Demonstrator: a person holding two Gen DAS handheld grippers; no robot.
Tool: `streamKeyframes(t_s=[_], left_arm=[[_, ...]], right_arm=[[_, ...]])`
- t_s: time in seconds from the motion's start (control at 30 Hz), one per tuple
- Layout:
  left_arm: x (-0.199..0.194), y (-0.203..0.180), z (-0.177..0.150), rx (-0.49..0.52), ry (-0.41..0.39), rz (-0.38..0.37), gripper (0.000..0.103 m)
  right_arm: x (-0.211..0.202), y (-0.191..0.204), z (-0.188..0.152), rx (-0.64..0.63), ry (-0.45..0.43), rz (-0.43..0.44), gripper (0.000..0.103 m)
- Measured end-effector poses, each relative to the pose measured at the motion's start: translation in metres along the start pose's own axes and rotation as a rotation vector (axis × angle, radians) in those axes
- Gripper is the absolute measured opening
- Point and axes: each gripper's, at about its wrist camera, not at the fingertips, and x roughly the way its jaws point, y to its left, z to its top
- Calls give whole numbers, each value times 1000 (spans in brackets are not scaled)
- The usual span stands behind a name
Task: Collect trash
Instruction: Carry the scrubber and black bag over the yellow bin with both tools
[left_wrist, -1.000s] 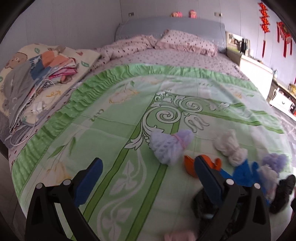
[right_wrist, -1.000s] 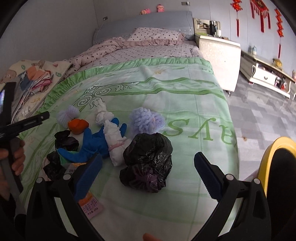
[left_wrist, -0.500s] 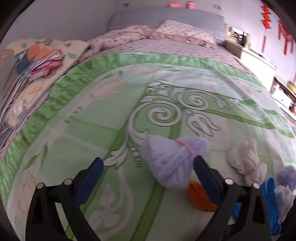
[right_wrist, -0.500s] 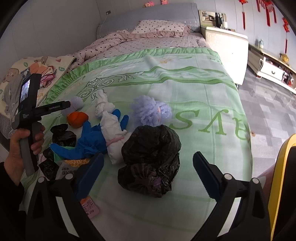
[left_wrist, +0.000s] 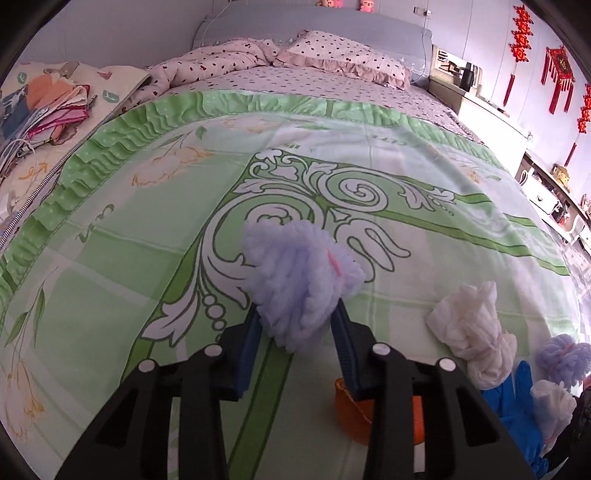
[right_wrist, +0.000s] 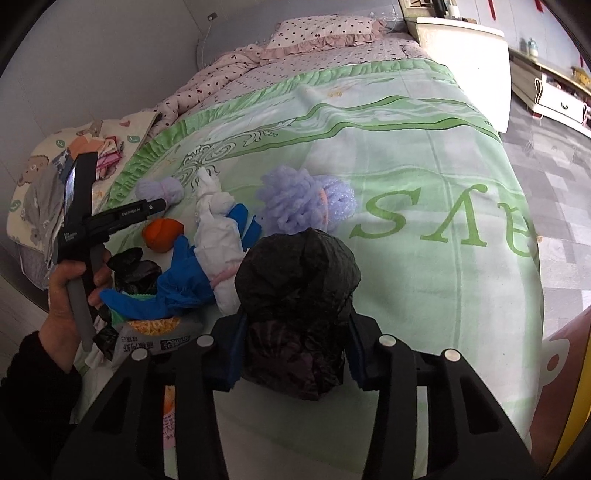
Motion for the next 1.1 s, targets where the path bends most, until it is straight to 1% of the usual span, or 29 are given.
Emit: streamKeyframes(t_s=[0.17, 0.27, 0.37, 0.43, 0.57, 0.67, 0.77, 0.9, 1.0, 1.1], left_arm=[[-18, 1, 2, -11, -30, -19, 34], [-34, 2, 2, -15, -51, -24, 34], [-50, 3, 1, -16, -66, -28, 34], [-66, 4, -1, -16, -80, -25, 34], [-97, 7, -7, -34, -97, -32, 34], [-123, 5, -16, -25, -122, -29, 34], [-146, -1, -26, -13, -138, -32, 34], [-174, -14, -34, 1, -160, -52, 34], [-196, -29, -41, 26, -186, -63, 34], [-216, -45, -48, 51, -206, -96, 34]], right_arm=[[-16, 8, -1, -45, -57, 34, 42], [-25, 11, -2, -46, -68, 51, 42], [-35, 13, -4, -50, -87, 42, 42], [-44, 17, -5, -59, -106, 29, 42], [-61, 23, -4, -71, -132, 30, 42], [-73, 26, -3, -66, -140, 35, 42], [-91, 30, -3, -81, -162, 23, 42], [-117, 28, -3, -61, -183, 20, 42], [-136, 22, -4, -50, -199, 7, 42], [-159, 15, -7, -52, -221, -15, 42]])
